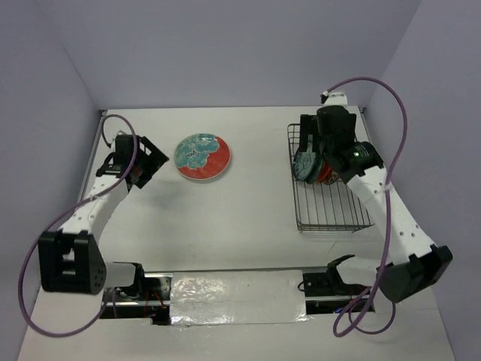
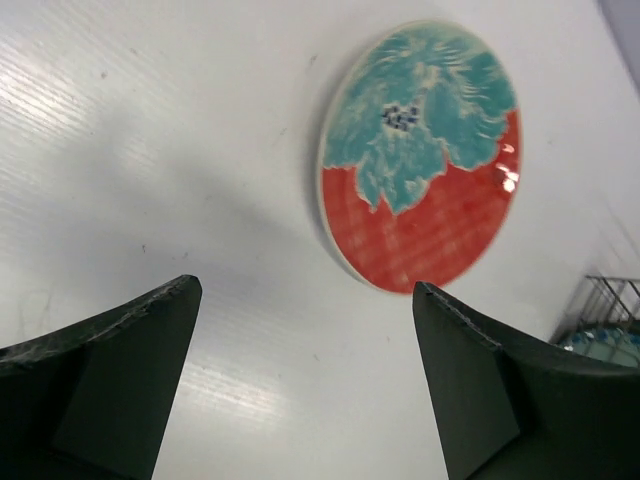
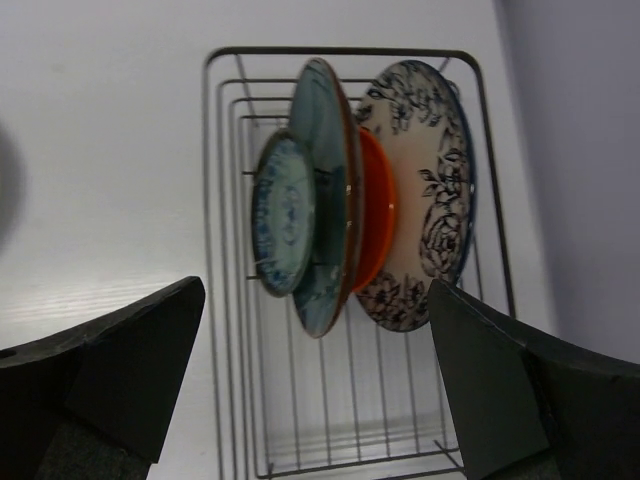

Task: Unload the plates from the dish rack

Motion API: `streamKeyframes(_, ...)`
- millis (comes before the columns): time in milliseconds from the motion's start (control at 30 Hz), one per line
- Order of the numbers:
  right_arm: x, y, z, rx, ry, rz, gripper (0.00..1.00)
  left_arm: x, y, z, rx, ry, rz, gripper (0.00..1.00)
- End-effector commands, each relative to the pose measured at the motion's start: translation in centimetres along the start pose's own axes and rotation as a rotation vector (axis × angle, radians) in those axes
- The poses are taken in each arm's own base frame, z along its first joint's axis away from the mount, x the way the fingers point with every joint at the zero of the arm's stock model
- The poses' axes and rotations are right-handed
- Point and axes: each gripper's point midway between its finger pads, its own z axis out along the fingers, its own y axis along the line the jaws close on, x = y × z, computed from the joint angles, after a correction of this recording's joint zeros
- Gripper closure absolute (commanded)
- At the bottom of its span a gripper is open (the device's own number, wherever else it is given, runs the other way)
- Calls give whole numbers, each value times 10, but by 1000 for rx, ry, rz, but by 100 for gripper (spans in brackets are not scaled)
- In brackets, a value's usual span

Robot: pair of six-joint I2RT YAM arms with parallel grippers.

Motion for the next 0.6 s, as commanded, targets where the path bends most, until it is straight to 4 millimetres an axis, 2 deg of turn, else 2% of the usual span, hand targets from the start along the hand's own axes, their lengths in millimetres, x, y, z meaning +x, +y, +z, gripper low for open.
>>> streamKeyframes(0,-2,-32,16,219,41,-115,1,-21,-12,-63,4,-105,201,0)
streamKeyframes(33,-6,-30,20,219,42,-125,6,-28,-20,-78,20,-139,275,1)
streamKeyframes(67,-6,-28,25,220,55,-139,10,-23,-23,-97,37,-142,325,1)
streamKeyframes(100,0,-24,38,228,87,-164,14,-24,-25,-107,48,-157,360,0)
streamKeyframes(133,-3,-22,42,228,87,-169,22,-22,-25,-113,58,-164,393,0)
streamKeyframes(167,-4,-21,47,235,89,-173,23,-21,-29,-126,109,-184,453,0)
streamKeyframes(200,2,-18,59,245,119,-199,27,-15,-23,-126,118,-177,481,1)
streamKeyframes(233,0,-18,62,258,123,-203,29,-14,-20,-134,134,-193,509,1)
streamKeyframes(367,10,-23,83,327,182,-248,34,-8,4,-133,102,-225,555,0)
streamKeyframes(400,12,-25,85,339,189,-253,35,-4,15,-126,77,-223,567,0)
streamKeyframes(467,15,-25,91,345,191,-252,36,0,19,-123,76,-210,584,1)
streamKeyframes(567,23,-28,99,348,204,-297,37,10,13,-120,113,-165,610,0)
